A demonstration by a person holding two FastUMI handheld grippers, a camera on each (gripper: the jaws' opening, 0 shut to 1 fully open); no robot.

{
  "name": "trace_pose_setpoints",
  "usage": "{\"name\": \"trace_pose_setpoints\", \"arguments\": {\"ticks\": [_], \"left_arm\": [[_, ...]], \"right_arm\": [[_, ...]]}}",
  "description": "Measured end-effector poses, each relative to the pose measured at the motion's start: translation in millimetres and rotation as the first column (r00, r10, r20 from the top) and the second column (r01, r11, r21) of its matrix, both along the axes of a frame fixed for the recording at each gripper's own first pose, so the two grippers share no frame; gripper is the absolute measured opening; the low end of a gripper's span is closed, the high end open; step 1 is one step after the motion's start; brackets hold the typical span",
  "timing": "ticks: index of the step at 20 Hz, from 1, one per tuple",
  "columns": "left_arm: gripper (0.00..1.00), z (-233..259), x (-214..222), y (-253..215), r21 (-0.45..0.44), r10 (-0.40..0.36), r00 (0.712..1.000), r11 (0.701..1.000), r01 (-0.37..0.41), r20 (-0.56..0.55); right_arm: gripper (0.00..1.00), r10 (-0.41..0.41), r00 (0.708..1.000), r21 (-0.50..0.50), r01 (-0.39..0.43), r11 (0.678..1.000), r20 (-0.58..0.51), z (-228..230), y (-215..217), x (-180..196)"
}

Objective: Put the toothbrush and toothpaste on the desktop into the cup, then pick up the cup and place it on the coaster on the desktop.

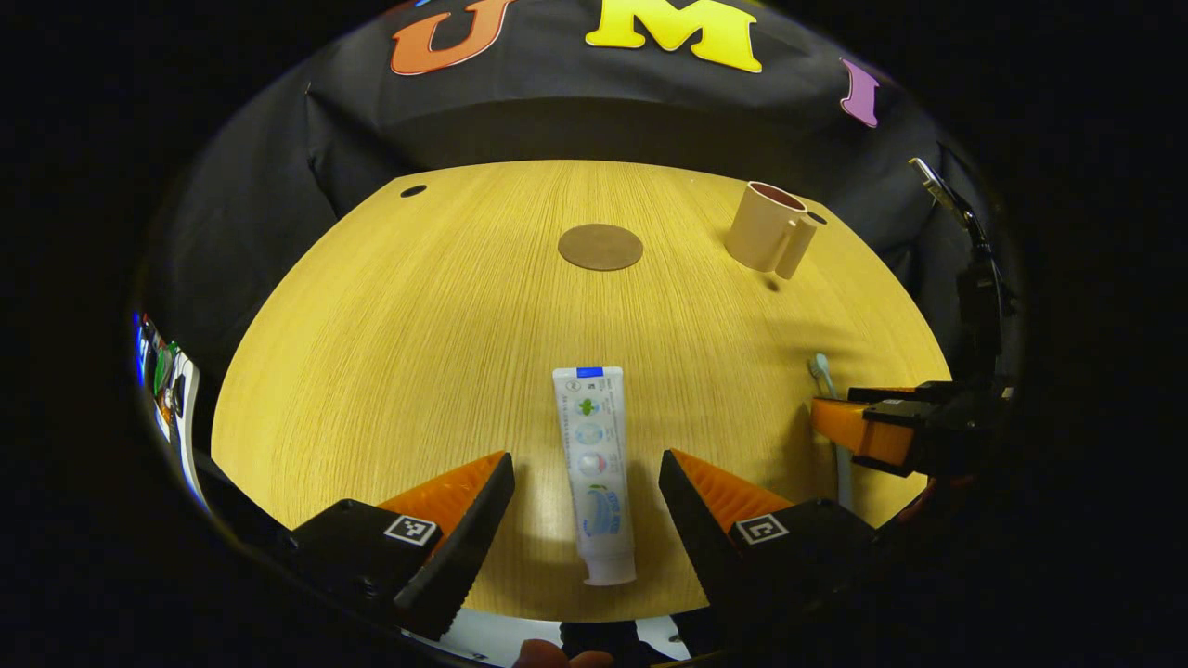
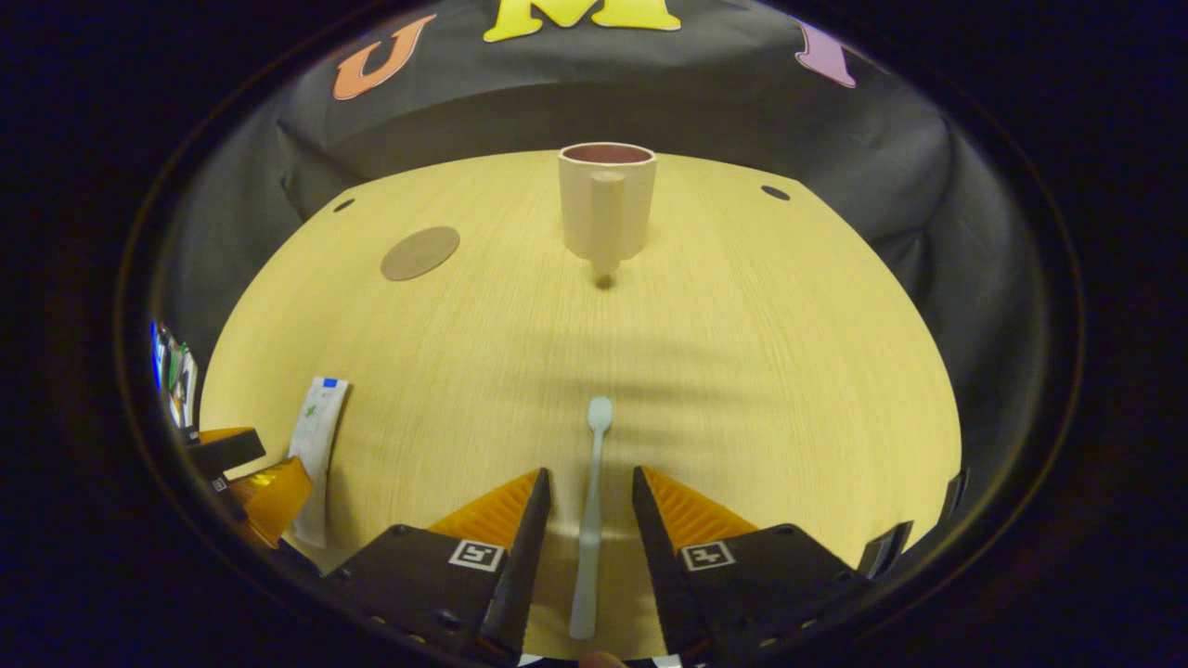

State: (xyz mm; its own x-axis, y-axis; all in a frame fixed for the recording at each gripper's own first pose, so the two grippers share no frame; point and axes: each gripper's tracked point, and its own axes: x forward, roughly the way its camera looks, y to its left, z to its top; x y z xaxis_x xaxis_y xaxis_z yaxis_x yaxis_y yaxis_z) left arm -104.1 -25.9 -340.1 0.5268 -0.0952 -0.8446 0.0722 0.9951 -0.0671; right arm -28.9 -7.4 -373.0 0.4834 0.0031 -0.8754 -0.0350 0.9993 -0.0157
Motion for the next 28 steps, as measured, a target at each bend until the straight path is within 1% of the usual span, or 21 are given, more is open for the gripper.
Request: {"name": "trace_pose_setpoints", "arguments": {"ticks": [1, 3, 4, 5, 6, 7, 8, 12, 18, 23, 28], "left_arm": [[1.00, -0.4, -0.2, -0.5, 0.001, -0.001, 1.000, 1.000, 0.001, -0.002], [1.00, -1.6, -1.2, 1.1, -0.002, 0.004, 1.000, 1.000, -0.004, -0.007], [1.00, -1.4, -2.4, 1.5, -0.004, 0.006, 1.000, 1.000, -0.006, -0.008], [1.00, -2.7, -2.8, 1.8, -0.004, 0.006, 1.000, 1.000, -0.006, -0.011], [1.00, -3.3, -4.0, 2.7, -0.003, 0.007, 1.000, 1.000, -0.007, -0.014], [1.00, -4.0, -5.8, 2.4, -0.003, 0.006, 1.000, 1.000, -0.006, -0.017], [1.00, -5.1, -8.0, 2.5, -0.002, 0.004, 1.000, 1.000, -0.004, -0.022], [1.00, -9.5, -14.6, 1.7, -0.002, 0.000, 0.999, 1.000, 0.000, -0.042], [0.99, -17.2, -19.5, -3.5, -0.003, -0.012, 0.998, 1.000, 0.012, -0.063], [0.90, -22.1, -20.2, -3.3, 0.006, -0.011, 0.998, 1.000, 0.012, -0.060], [0.85, -28.2, -14.7, -0.9, 0.025, -0.015, 0.999, 1.000, 0.016, -0.043]], "right_arm": [[0.56, 0.001, 1.000, 0.018, -0.001, 1.000, 0.001, 0.3, 3.2, 2.1], [0.42, -0.018, 1.000, 0.015, 0.018, 1.000, 0.002, -1.1, 0.1, 7.2], [0.22, -0.024, 1.000, 0.023, 0.024, 0.999, -0.001, -0.9, 0.0, 6.6], [0.19, -0.026, 1.000, 0.039, 0.025, 0.999, 0.001, -0.9, 1.4, 6.6], [0.19, -0.035, 0.999, 0.036, 0.034, 0.999, 0.008, -2.2, -2.1, 6.8], [0.08, -0.037, 0.999, 0.037, 0.037, 0.999, 0.007, -2.3, -2.8, 7.0], [0.01, -0.033, 0.999, 0.035, 0.032, 0.999, 0.011, -1.4, -2.6, 7.7], [0.01, -0.032, 0.999, 0.044, 0.032, 0.999, 0.006, -0.9, -3.4, 8.9], [0.00, -0.019, 0.999, 0.074, 0.016, 0.997, 0.050, 17.9, -1.1, 7.5], [0.00, 0.004, 0.996, 0.078, -0.010, 0.997, 0.087, 32.0, 0.8, 5.9], [0.00, 0.019, 0.993, 0.078, -0.028, 0.997, 0.115, 42.6, 1.7, 4.1]]}}
